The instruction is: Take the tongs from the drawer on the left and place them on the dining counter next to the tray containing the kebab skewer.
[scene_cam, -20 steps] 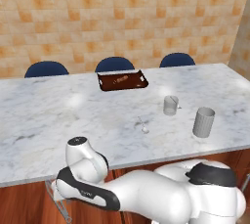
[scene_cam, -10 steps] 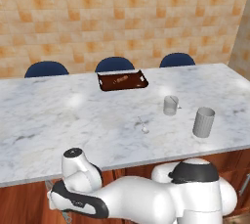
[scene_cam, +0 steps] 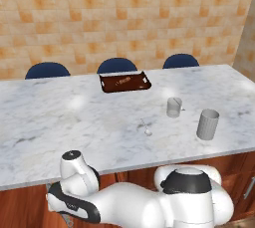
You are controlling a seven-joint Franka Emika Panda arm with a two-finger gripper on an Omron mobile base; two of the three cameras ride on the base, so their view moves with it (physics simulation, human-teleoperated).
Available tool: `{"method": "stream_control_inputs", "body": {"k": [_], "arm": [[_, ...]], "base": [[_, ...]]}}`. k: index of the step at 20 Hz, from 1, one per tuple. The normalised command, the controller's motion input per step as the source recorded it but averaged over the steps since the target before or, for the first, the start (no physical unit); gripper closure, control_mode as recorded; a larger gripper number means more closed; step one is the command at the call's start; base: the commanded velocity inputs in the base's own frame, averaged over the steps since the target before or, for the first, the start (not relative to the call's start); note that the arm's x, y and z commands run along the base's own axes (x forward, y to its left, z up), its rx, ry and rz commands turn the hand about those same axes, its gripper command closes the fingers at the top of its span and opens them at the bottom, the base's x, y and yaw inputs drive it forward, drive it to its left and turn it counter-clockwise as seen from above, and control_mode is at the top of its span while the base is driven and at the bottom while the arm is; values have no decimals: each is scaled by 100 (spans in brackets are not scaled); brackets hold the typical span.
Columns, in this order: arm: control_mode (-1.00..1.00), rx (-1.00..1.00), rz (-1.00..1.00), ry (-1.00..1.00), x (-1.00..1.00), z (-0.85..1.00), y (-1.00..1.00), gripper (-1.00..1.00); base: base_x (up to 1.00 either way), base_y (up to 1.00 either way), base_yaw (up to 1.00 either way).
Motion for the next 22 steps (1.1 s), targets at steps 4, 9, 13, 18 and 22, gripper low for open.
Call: {"method": "stream_control_inputs", "body": {"k": [4, 9, 13, 18, 22], "arm": [[-100, 0, 0, 0, 29, -6, 3, -100], [-100, 0, 0, 0, 16, -14, 9, -100], [-100, 0, 0, 0, 7, -21, 19, -100], [-100, 0, 0, 0, 13, -21, 24, -100], [-100, 0, 0, 0, 22, -20, 13, -100]], "base": [[0, 0, 0], [0, 0, 0], [0, 0, 0], [0, 0, 0], [0, 0, 0]]}}
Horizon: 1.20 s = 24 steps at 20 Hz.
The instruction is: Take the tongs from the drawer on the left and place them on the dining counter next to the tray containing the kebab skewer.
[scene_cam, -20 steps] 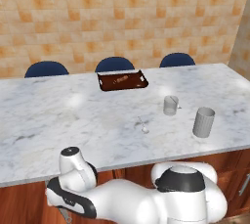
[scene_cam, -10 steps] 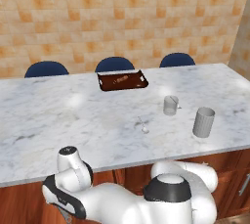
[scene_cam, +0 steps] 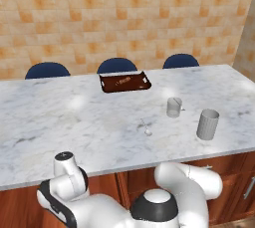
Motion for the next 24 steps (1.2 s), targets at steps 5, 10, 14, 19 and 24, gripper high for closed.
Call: {"method": "stream_control_inputs", "body": {"k": [5, 10, 14, 19, 24], "arm": [[-100, 0, 0, 0, 18, -23, 6, -100], [-100, 0, 0, 0, 0, -31, 0, -100], [-100, 0, 0, 0, 0, -30, 2, -100], [-100, 0, 0, 0, 0, -24, 2, -100], [-100, 0, 0, 0, 0, -21, 4, -100]], "base": [[0, 0, 0], [0, 0, 0], [0, 0, 0], [0, 0, 0], [0, 0, 0]]}}
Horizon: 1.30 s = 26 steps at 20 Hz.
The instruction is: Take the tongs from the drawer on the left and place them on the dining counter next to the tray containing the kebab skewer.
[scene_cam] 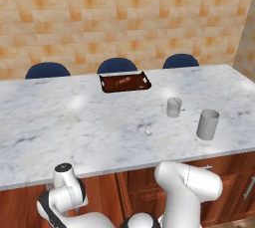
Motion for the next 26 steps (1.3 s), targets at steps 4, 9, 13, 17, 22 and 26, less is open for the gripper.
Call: {"method": "stream_control_inputs", "body": {"k": [4, 9, 13, 17, 22, 26], "arm": [[-100, 0, 0, 0, 0, -17, 6, -100], [-100, 0, 0, 0, 0, -23, 11, -100], [-100, 0, 0, 0, 0, -6, 2, -100], [-100, 0, 0, 0, 0, 0, 0, 100], [-100, 0, 0, 0, 0, 0, 0, 100], [-100, 0, 0, 0, -8, 0, 0, 100]], "base": [[0, 0, 0], [0, 0, 0], [0, 0, 0], [0, 0, 0], [0, 0, 0], [0, 0, 0]]}}
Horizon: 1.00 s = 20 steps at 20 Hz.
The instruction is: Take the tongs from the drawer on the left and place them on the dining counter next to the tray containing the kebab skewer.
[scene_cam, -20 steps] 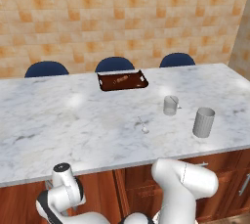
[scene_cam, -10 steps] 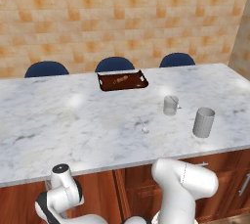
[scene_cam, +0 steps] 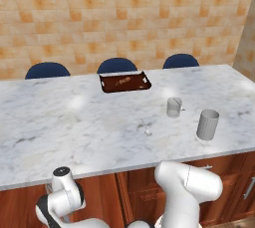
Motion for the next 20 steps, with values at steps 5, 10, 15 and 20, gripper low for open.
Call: {"method": "stream_control_inputs", "body": {"k": [5, 10, 15, 20], "arm": [[-100, 0, 5, 0, -47, 10, 0, 100], [-100, 0, 8, 0, -49, 32, 0, 100], [-100, 0, 5, 0, -16, 69, 0, 100], [-100, 0, 2, 0, -13, 72, 0, 100]], "base": [[0, 0, 0], [0, 0, 0], [0, 0, 0], [0, 0, 0]]}}
